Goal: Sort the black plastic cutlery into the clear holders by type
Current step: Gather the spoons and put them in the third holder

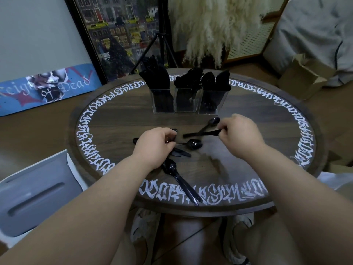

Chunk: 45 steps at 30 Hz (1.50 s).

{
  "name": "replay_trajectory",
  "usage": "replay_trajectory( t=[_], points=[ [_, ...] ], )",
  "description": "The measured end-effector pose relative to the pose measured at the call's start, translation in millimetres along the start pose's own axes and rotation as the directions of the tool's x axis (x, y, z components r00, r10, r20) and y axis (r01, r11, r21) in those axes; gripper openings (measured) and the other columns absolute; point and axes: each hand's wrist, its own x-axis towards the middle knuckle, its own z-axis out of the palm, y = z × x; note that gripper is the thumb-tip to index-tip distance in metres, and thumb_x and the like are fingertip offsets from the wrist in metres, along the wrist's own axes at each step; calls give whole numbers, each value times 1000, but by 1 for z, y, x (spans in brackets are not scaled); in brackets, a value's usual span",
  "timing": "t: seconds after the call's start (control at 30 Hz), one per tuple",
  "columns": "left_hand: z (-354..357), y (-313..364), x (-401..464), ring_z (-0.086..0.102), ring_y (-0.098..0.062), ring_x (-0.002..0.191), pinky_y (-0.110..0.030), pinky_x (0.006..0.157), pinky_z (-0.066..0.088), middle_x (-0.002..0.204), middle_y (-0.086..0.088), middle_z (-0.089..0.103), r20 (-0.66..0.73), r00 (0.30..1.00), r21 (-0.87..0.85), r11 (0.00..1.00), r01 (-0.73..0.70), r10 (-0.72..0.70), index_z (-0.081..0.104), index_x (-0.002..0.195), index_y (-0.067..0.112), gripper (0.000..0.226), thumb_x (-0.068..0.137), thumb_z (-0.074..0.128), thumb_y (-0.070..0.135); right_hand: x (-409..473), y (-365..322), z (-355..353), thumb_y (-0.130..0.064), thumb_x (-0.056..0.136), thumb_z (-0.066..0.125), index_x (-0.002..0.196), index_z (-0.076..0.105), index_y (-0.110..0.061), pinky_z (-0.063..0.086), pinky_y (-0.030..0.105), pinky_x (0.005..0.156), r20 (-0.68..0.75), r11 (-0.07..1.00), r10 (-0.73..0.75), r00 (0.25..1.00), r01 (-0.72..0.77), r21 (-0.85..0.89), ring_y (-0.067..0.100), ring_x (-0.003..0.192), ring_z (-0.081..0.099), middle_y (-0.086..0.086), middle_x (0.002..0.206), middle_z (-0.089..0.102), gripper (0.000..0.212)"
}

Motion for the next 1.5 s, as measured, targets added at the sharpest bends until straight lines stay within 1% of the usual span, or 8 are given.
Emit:
replay_trajectory(
  t=[0.23,0.37,0.47,0.63,0.77,0.93,1.13,1.5],
  points=[
    [-24,13,1,39,-14,129,-26,105,30,134,12,55,-168,967,54,981,-187,194,54,133,30,40,94,57,29,-5,-26,-47,-16,82,71,86,61,-27,46,22,74,-192,869,-27,981,117,480,6,70,56,-12,74,61,16],
    [-43,6,4,38,-17,130,-29,107,30,139,8,51,-206,961,55,983,-176,183,49,138,26,43,96,51,21,11,-59,-61,-12,89,63,89,65,-30,54,35,78,-290,742,-60,955,237,628,16,75,65,-8,74,64,18],
    [-64,-9,16,34,-22,134,-35,111,28,145,4,44,-256,955,136,984,-119,151,42,143,21,48,96,46,12,29,-79,-68,-12,92,58,111,68,-20,52,26,80,-432,760,-126,893,366,537,10,77,62,-18,74,58,23],
    [-82,-30,45,27,-25,136,-38,113,26,151,3,35,-219,969,236,970,-61,115,33,148,23,58,93,39,5,64,-104,-73,-14,91,61,105,67,-13,41,10,68,-563,809,-227,795,475,346,2,65,51,-9,79,60,15],
    [-76,-37,63,24,-27,137,-42,109,32,153,4,29,-148,983,268,961,-68,111,28,149,26,64,91,41,4,88,-115,-68,-15,92,59,106,67,-13,48,23,76,-511,826,-296,807,485,287,10,76,60,-5,85,65,16],
    [-68,-41,75,19,-25,139,-44,110,31,156,4,22,-98,990,281,957,-73,104,24,150,28,61,94,44,14,107,-123,-72,-16,93,57,107,67,-16,42,14,75,-497,831,-318,807,489,263,6,79,57,-11,84,60,17],
    [-64,-46,82,19,-25,140,-44,112,29,156,3,21,-50,991,304,947,-104,125,22,151,27,60,95,44,18,113,-116,-73,-18,93,57,109,68,-16,48,22,77,-491,841,-348,799,498,214,9,78,59,-5,88,66,19],
    [-61,-41,79,26,-24,136,-44,107,35,151,1,30,-99,985,217,969,-114,138,30,148,25,57,94,43,13,125,-122,-26,-17,93,56,110,63,-13,48,38,85,-257,904,-368,894,409,126,25,94,62,5,98,68,19]
  ],
)
